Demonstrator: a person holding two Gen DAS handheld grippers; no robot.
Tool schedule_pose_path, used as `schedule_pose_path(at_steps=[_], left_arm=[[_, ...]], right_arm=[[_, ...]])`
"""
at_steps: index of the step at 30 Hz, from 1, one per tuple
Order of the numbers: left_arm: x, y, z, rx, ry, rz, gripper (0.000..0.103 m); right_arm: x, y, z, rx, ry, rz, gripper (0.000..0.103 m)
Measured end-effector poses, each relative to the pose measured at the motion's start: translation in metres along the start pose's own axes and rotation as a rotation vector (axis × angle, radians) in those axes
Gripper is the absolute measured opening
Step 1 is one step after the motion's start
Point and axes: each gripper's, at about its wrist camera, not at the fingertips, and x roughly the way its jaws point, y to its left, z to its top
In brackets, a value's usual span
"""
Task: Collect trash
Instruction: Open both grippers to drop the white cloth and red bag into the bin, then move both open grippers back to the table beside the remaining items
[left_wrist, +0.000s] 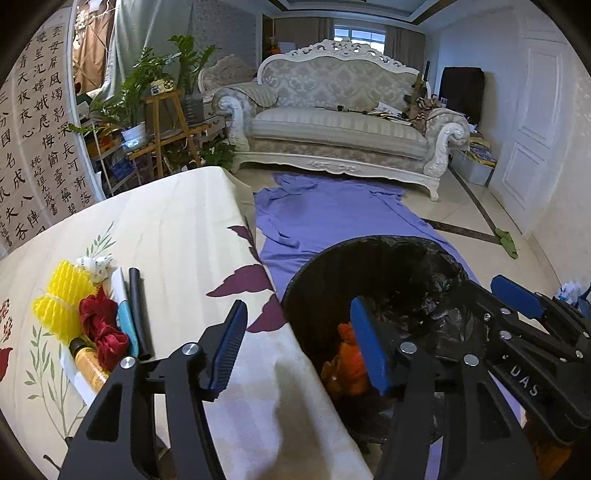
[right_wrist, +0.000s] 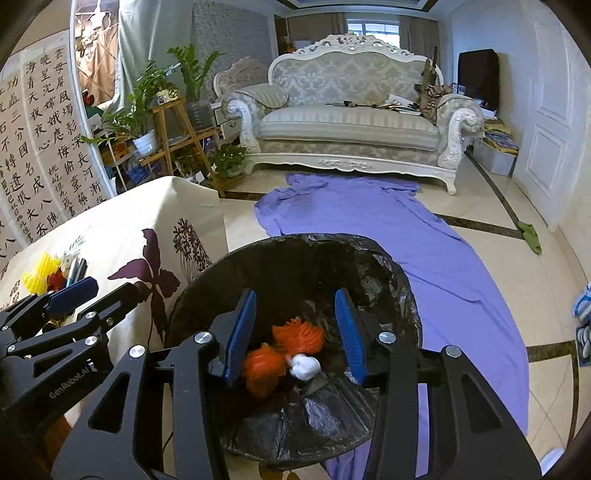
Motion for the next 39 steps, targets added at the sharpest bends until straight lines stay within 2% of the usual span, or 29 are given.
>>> schedule_pose_path(at_steps=[5,18,26,33,39], left_arm=[[-0.010,0.006,0.000,-0.007,-0.008,0.012,0.064],[-0.048,0.033,-0.020,-0.056,-0.007,0.067,0.064],[-0.075,0.060,-0.046,-0.096,0.001,0.110,0.064],[-0.099,0.091,-0.065,-0.136,-0.007,0.171,0.064],[-0.112,0.128,-0.081,-0.186,-0.008,0.253,0.064]], right_arm=[[-0.004,0.004,-0.001,-0.001,-0.003,0.005,0.044],[-0.028,0.035,-0.015,-0.036,-0.002,0.062,0.044],[-0.045,0.066,-0.029,-0.080,0.006,0.123,0.044],[-0.054,0.098,-0.038,-0.133,0.015,0.178,0.044],[-0.060,0.128,-0.043,-0.184,0.023,0.223,0.044]])
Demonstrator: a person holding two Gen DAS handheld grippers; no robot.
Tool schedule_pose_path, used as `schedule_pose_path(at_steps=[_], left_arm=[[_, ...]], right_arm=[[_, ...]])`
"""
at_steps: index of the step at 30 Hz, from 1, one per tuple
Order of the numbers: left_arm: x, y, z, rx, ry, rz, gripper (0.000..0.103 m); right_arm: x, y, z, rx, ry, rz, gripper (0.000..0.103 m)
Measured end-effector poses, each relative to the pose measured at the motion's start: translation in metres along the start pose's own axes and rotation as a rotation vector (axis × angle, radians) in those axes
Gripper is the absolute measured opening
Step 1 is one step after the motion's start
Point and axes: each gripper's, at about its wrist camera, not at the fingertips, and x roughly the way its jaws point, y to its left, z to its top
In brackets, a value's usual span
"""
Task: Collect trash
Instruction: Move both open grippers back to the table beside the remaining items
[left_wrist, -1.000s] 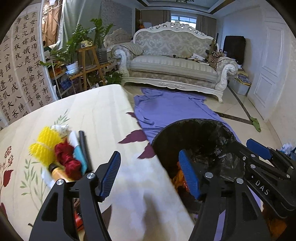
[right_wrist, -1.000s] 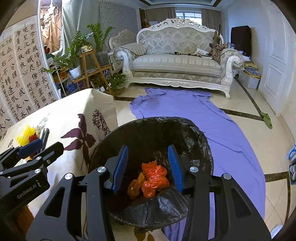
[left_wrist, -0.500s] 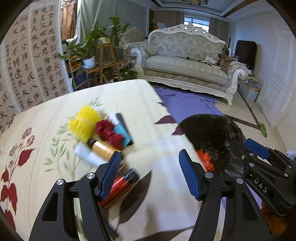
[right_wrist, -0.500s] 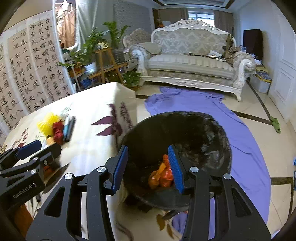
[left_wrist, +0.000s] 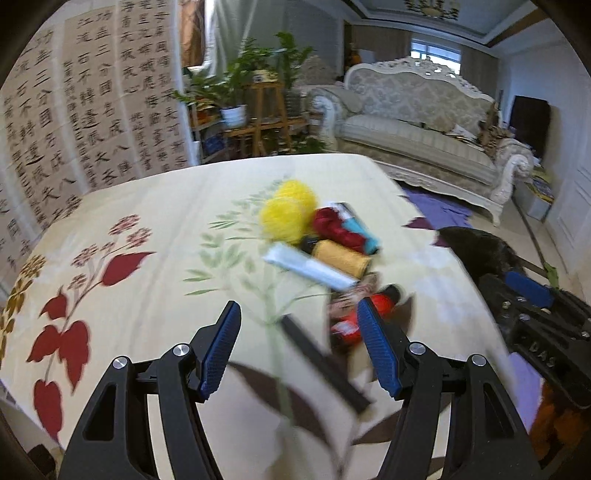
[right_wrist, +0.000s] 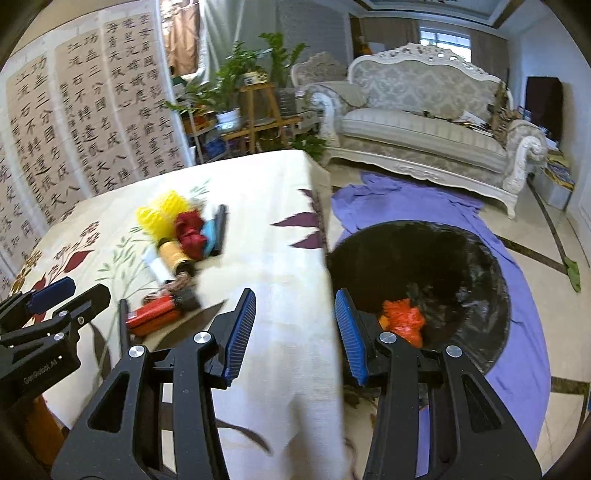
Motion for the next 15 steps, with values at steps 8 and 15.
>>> schedule_pose_path(at_steps=[8,15], left_arm=[[0.000,0.049,-0.013,-0.073,0.017,0.068,0.064],[0.002,0.082,-0.019,-0.127,0.031,0.104,0.064]], right_arm=[[0.007,0.045,0.002,-0.074,0.020,0.058,0.044],[0.017,0.080,0.003,-0.121,0.045,0.105,0.044]])
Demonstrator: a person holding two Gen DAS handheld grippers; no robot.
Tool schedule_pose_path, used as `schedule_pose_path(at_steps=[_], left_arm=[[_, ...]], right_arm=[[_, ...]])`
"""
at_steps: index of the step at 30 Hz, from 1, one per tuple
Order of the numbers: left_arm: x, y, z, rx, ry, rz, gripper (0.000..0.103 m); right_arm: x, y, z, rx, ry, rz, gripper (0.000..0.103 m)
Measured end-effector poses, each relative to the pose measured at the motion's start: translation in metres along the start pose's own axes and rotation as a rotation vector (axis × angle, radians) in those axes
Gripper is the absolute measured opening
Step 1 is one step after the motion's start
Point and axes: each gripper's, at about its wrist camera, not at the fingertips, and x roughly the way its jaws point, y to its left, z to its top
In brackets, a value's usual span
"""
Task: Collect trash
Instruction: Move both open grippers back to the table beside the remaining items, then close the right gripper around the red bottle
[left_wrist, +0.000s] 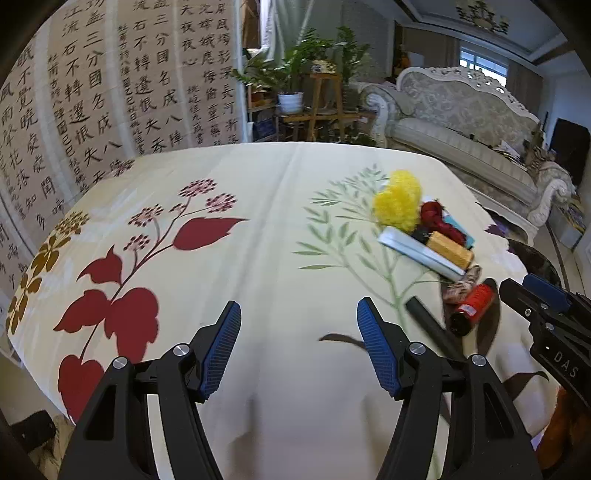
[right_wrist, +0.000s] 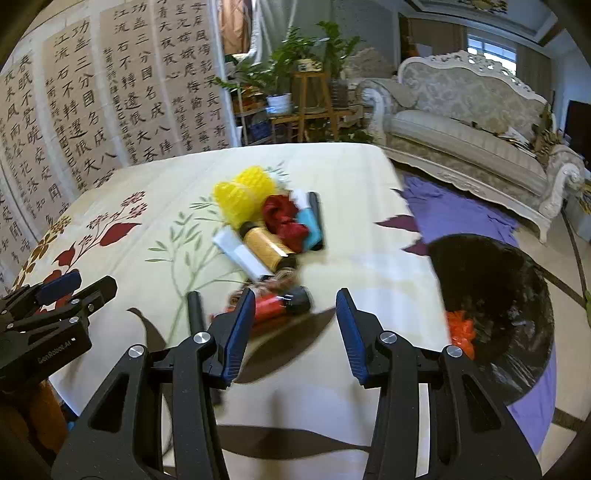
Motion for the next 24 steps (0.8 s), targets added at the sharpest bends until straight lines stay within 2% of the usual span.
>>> schedule_pose_path(at_steps=[7,9,24], left_arm=[[0.006,0.016,-0.003,-0.032,0.015,0.001,0.064],[0.008,0.017,-0.004,-0.034,0.020,-0.005,0.064],[0.011,-0.007,-0.005,-0.006,0.038,-0.066,0.064]], right_arm=[[0.021,0.027,0.001,-0.049,0.039,-0.001,0.045],[0.024,0.028,-0.002,-0.058,0.051,-0.013,0.048],[0.021,0.001,-0.012,-0.026,0.085,-0.060,0.049]])
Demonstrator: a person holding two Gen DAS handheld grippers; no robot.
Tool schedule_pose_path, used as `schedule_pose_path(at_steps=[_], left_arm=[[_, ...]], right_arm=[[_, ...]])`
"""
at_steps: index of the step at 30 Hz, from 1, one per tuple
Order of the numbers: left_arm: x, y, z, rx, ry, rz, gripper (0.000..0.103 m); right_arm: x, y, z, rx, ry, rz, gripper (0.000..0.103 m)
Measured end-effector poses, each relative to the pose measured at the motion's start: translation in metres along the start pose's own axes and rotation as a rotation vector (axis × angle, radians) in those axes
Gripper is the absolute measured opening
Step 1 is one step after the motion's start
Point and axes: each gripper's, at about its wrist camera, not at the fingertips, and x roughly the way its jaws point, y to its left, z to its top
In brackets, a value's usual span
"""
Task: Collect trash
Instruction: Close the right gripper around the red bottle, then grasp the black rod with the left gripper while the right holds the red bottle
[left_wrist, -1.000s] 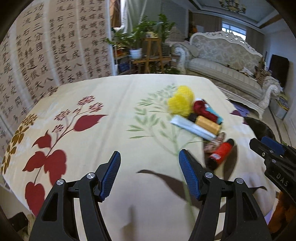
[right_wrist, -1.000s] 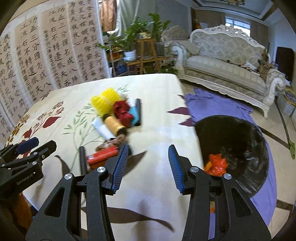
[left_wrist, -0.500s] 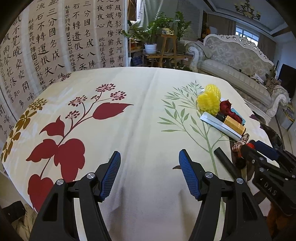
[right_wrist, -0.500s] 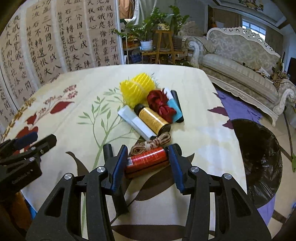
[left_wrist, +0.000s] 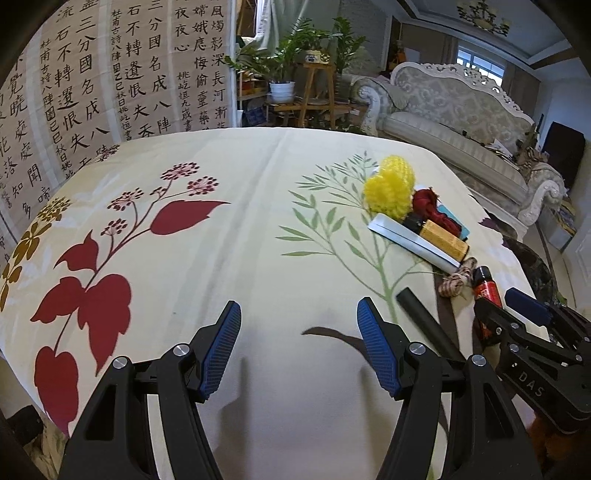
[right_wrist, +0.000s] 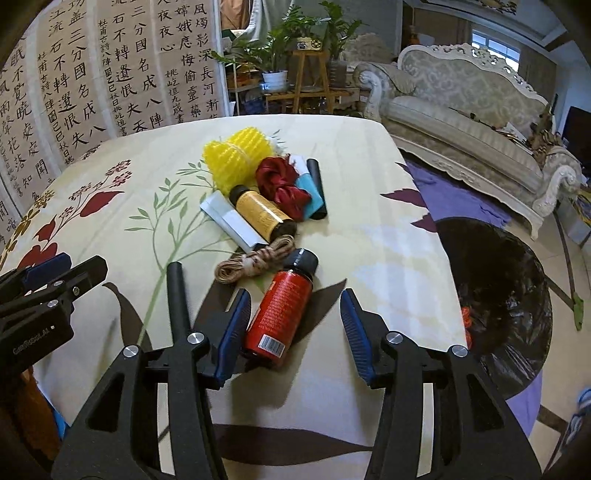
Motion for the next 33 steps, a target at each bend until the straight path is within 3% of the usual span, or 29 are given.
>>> schedule_pose_path(at_steps=[3,4,8,23,33], left_arm=[[0.001,-0.006,-0.001,0.009,0.006,-0.005,0.064],[0.000,-0.007,-0.002,0.011,0.007,-0.006,0.064],[0.000,-0.013,-0.004,0.020,0.014,-0.011,0.064],[0.002,-0.057,-0.005,0.070,0.034,-0.058,0.064],[0.016,-0.074,-0.010,0.097,0.072,-0.032,0.065]], right_arm=[[0.001,-0.004,-0.001,0.010,0.002,0.007,0.046],[0.001,-0.005,-0.001,0.013,0.001,0.008,0.038],[0.002,-0.007,-0.003,0.003,0.007,0.015,0.024],[-0.003,-0.030,-0.012,0.031,-0.009,0.039,0.023],[-0.004,-0.035,-0.016,0.041,-0.029,0.066,0.023]])
